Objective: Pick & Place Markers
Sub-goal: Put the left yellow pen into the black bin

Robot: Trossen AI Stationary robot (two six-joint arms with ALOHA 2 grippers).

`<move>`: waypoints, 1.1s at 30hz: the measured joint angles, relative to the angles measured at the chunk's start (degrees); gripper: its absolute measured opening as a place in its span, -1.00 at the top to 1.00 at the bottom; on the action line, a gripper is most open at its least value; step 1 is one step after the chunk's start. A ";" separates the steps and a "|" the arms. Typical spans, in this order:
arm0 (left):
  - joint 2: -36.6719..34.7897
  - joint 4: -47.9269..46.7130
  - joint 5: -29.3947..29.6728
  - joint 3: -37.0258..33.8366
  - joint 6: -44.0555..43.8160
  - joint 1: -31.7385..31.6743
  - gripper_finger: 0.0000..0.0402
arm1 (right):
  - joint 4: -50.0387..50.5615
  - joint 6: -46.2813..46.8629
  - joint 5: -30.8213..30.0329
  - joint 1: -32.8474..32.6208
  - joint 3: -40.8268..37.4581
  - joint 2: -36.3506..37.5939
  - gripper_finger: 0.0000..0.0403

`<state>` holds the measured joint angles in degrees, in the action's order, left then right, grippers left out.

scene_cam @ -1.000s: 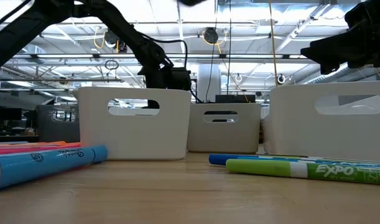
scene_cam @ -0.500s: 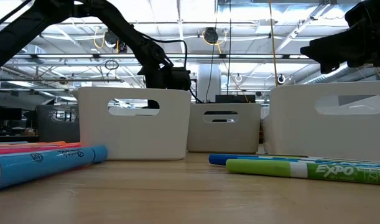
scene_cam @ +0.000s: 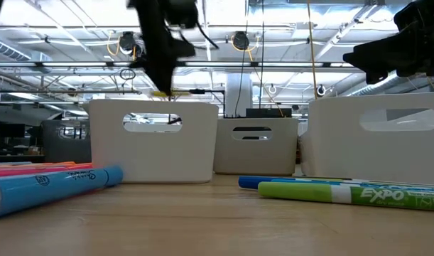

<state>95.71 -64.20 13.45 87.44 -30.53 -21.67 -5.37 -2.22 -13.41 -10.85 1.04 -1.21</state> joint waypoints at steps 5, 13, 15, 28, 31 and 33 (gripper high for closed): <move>-4.96 -18.02 9.00 -0.16 -21.38 8.04 0.83 | 0.00 0.00 0.01 0.00 0.00 0.00 0.28; -6.44 -23.56 8.40 -7.34 -38.02 16.58 0.83 | 0.00 0.01 0.01 0.00 0.00 0.00 0.28; -6.58 -20.52 6.71 -11.26 -37.02 16.09 0.83 | 0.00 0.00 0.02 0.00 0.00 0.00 0.28; -16.85 5.34 -3.37 -35.66 -22.35 5.32 0.83 | -0.02 0.00 0.02 -0.02 0.00 -0.04 0.28; -17.04 6.16 -3.81 -36.51 -22.22 4.34 0.69 | -0.02 0.00 0.01 -0.02 0.00 -0.03 0.28; -17.04 5.97 -3.99 -36.68 -21.56 4.21 0.53 | -0.07 0.00 0.00 -0.02 0.00 -0.02 0.28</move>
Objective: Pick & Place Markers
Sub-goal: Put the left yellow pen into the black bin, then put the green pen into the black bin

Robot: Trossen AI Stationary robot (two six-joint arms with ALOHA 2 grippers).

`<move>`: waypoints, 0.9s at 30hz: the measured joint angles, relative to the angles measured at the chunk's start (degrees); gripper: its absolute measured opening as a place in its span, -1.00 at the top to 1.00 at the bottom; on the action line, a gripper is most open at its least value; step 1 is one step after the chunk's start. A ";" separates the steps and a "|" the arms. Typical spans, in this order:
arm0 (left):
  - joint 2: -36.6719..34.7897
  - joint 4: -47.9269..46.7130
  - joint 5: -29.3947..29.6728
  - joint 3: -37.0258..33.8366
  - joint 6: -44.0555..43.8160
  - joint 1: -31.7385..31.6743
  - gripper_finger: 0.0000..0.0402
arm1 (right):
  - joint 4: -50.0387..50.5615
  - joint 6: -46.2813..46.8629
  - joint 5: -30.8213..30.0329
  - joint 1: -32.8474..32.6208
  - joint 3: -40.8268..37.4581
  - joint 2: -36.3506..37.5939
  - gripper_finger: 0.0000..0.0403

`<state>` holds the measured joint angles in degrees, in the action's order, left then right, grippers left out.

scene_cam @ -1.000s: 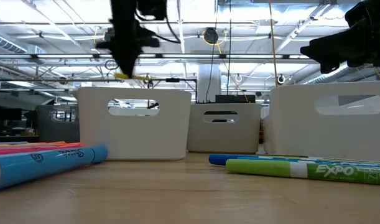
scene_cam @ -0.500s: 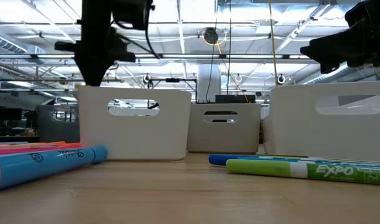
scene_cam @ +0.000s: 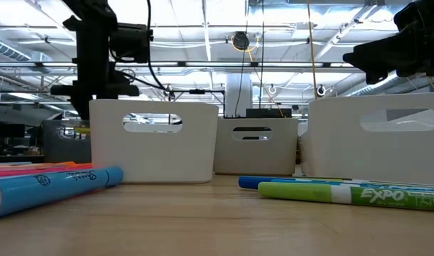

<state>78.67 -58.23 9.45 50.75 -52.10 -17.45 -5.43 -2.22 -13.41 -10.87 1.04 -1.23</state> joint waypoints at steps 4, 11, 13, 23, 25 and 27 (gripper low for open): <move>0.00 0.06 -0.33 -0.04 1.99 0.05 0.24 | 0.04 0.00 0.02 0.02 0.00 0.00 0.28; 0.00 -0.13 -2.82 1.30 5.35 0.06 -0.02 | 0.04 0.00 0.00 0.00 -0.02 0.00 0.28; 0.00 0.02 -3.45 3.45 7.01 0.07 -0.03 | 0.04 0.00 0.00 0.02 0.00 0.00 0.28; 0.39 16.19 -3.24 20.72 24.94 0.07 0.08 | 0.04 0.00 0.02 0.01 0.00 0.00 0.28; 2.06 18.81 -3.43 24.30 29.68 -0.28 0.09 | 0.07 0.00 0.02 0.02 0.00 0.00 0.28; 5.22 16.90 -3.31 28.61 31.56 -1.43 0.09 | 0.04 0.00 0.02 0.02 -0.02 0.00 0.28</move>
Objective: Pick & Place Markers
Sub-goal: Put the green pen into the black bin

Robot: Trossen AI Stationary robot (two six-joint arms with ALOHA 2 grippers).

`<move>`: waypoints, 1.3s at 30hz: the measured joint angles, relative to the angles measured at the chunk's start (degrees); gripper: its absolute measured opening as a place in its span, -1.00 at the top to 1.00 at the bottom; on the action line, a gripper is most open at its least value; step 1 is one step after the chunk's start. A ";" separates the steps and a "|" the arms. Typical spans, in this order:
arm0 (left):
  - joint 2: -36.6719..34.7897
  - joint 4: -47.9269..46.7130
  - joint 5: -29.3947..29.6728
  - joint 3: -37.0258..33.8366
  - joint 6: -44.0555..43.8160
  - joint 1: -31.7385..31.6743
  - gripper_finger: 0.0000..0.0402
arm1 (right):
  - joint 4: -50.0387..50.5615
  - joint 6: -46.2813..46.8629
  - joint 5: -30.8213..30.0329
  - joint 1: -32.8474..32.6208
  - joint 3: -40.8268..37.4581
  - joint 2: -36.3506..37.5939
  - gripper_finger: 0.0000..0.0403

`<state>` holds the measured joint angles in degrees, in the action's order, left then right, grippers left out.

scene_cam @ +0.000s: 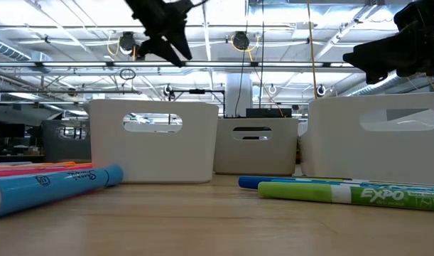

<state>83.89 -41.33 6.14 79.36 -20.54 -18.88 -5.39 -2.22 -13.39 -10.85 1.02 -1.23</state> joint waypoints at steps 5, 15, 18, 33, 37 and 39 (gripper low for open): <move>11.55 -7.13 1.98 10.07 1.33 -3.13 0.04 | 0.02 0.00 0.00 -0.01 0.02 -0.02 0.28; 31.01 -3.42 1.28 14.28 8.26 -7.40 0.11 | 0.02 0.00 -0.02 0.00 -0.01 -0.02 0.28; 34.50 -2.69 0.54 14.28 7.86 -8.43 0.11 | 0.02 0.00 -0.02 0.00 0.02 -0.02 0.28; 39.70 -0.28 -5.08 14.26 8.27 -9.55 0.11 | 0.01 0.00 -0.02 -0.01 0.00 -0.01 0.29; 39.70 0.08 -4.88 13.93 8.51 -9.55 0.11 | 0.00 0.00 -0.02 0.00 0.02 0.00 0.30; 39.70 0.36 -5.06 13.42 8.88 -9.55 0.11 | 0.02 0.00 -0.01 -0.02 0.02 -0.02 0.30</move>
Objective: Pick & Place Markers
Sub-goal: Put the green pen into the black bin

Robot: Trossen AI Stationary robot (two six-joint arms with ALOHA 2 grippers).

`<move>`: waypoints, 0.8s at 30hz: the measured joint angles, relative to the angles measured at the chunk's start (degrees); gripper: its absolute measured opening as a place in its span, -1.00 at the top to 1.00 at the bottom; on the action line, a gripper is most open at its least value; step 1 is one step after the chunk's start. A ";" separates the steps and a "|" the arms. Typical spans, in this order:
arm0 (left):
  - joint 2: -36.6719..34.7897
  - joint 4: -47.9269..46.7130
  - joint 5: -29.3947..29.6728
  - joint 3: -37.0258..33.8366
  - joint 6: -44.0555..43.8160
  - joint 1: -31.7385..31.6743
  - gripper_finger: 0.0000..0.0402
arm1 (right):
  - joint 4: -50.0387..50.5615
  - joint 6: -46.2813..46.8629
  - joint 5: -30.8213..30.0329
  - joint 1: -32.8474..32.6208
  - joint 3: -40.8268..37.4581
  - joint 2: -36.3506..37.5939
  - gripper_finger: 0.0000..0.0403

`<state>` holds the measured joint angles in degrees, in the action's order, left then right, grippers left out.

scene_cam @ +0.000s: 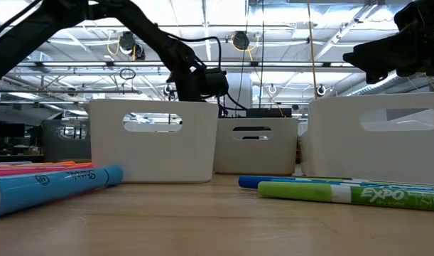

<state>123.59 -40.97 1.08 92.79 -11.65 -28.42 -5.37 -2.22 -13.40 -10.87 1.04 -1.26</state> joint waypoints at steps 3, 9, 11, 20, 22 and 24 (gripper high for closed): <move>0.52 0.57 -0.86 -0.32 -0.02 0.00 0.11 | -0.01 0.00 0.01 0.00 0.00 0.00 0.30; 2.47 1.01 -0.69 -0.15 -0.67 0.04 0.11 | -0.04 0.00 -0.01 0.00 -0.02 0.02 0.30; 2.47 0.80 -0.57 -0.15 -1.03 -0.04 0.11 | 0.00 0.00 0.05 0.00 -0.01 0.00 0.30; 2.56 -1.97 -1.10 -0.17 -5.10 -0.43 0.22 | -0.02 0.00 0.01 0.01 0.00 0.02 0.30; 2.60 -2.61 -1.08 -0.17 -6.68 -0.53 0.36 | -0.01 0.00 -0.01 0.00 0.00 0.00 0.30; 2.62 -2.92 -1.05 -0.17 -7.29 -0.63 0.55 | -0.02 0.00 -0.01 0.00 0.00 0.00 0.30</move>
<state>126.21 -43.89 0.03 92.62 -18.94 -29.06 -5.39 -2.22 -13.41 -10.87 1.04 -1.26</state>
